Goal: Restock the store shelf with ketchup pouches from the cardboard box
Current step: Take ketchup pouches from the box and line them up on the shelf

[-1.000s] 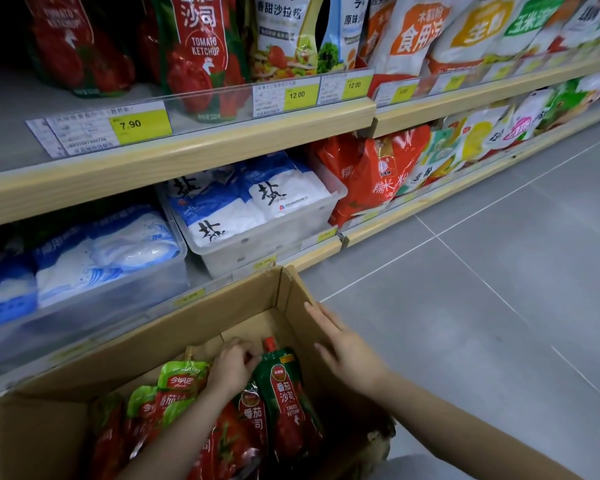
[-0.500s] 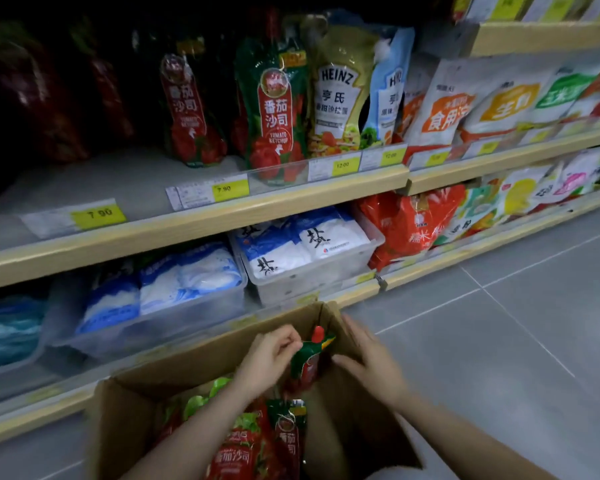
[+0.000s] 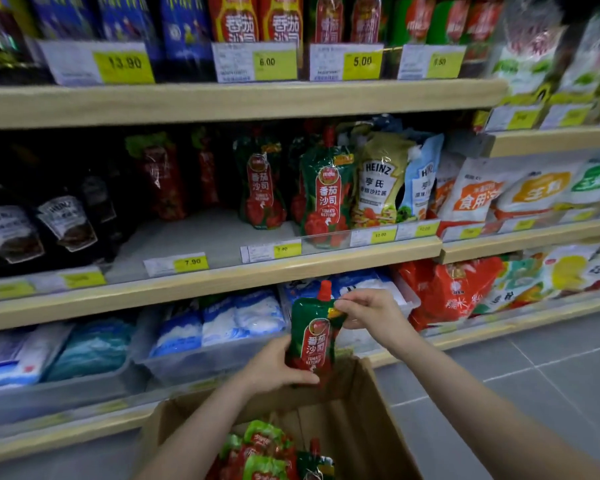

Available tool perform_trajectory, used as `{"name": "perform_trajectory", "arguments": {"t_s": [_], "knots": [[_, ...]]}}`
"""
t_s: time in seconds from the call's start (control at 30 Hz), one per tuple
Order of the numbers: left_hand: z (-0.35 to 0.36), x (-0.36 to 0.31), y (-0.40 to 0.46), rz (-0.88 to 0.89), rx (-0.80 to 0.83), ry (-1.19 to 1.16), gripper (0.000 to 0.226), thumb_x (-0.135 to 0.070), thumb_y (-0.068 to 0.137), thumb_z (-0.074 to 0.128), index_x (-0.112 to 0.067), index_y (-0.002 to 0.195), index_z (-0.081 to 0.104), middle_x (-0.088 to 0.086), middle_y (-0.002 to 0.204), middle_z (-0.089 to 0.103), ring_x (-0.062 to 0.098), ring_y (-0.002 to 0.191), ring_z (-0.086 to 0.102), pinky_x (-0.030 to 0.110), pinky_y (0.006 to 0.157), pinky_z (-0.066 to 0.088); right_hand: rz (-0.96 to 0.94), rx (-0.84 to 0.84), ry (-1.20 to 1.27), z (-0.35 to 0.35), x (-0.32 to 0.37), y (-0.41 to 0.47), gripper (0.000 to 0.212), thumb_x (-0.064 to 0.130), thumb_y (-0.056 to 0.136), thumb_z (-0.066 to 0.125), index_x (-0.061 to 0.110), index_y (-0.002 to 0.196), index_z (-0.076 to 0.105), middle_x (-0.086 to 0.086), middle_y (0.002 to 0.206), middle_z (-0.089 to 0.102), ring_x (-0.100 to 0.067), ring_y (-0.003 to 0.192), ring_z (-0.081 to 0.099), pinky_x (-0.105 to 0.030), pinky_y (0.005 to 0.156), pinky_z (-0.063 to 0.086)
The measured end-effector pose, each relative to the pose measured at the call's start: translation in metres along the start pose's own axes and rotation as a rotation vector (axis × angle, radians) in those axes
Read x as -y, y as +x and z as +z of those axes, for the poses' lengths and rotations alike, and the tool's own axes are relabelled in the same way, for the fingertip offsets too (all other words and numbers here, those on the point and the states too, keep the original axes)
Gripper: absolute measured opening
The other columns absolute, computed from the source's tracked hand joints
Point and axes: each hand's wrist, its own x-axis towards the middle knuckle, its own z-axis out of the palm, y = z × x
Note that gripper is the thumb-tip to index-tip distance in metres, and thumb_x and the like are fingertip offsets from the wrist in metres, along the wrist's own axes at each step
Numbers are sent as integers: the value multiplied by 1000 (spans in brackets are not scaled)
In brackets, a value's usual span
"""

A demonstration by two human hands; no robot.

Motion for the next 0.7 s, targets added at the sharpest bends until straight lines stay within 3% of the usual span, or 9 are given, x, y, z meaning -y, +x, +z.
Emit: {"name": "perform_trajectory", "arguments": {"t_s": [0.1,0.2,0.3,0.43,0.5,0.6,0.7], "knots": [[4,1,1,-26,-135,3,61,-22,66,83,-17,119,54,0,118,63,9,108,58,32,97,47,-15,23,-8,0,18,3,13,17,82,66,22,71,69,5,69,70,-5,64,67,-21,60,57],[1,-2,3,3,-167,29,59,-23,66,83,-16,118,55,0,117,64,11,108,59,32,96,48,-22,38,-38,2,32,6,8,18,82,66,15,76,70,0,69,69,-6,59,64,-17,54,53],[-3,-5,3,15,-213,39,59,-25,66,83,-17,118,55,-1,116,65,12,107,60,33,94,49,-30,15,-6,3,40,9,10,20,81,68,20,71,71,1,68,69,-8,61,63,-16,53,52],[-16,-15,5,17,-304,21,53,-21,65,83,-18,112,58,-2,108,67,11,101,62,36,93,51,-55,75,44,6,42,11,4,26,76,72,30,77,71,8,75,74,-4,75,68,-19,63,56],[-27,-27,4,64,-340,52,47,-22,65,83,-25,106,60,-8,102,68,8,97,62,29,86,52,-88,160,1,13,40,9,17,34,70,76,33,86,71,9,88,75,-4,86,68,-24,73,57],[-50,-54,4,179,-382,41,33,-18,64,83,-30,90,65,-12,82,72,9,82,68,18,68,52,-182,175,-69,23,50,12,33,33,67,79,26,98,69,0,98,73,-19,94,68,-37,82,56],[-83,-90,9,301,-465,27,33,-14,63,83,-33,84,66,-14,81,73,4,81,68,21,72,54,-322,90,-95,26,85,30,34,34,69,76,19,97,68,-2,98,73,-20,94,67,-41,85,54]]}}
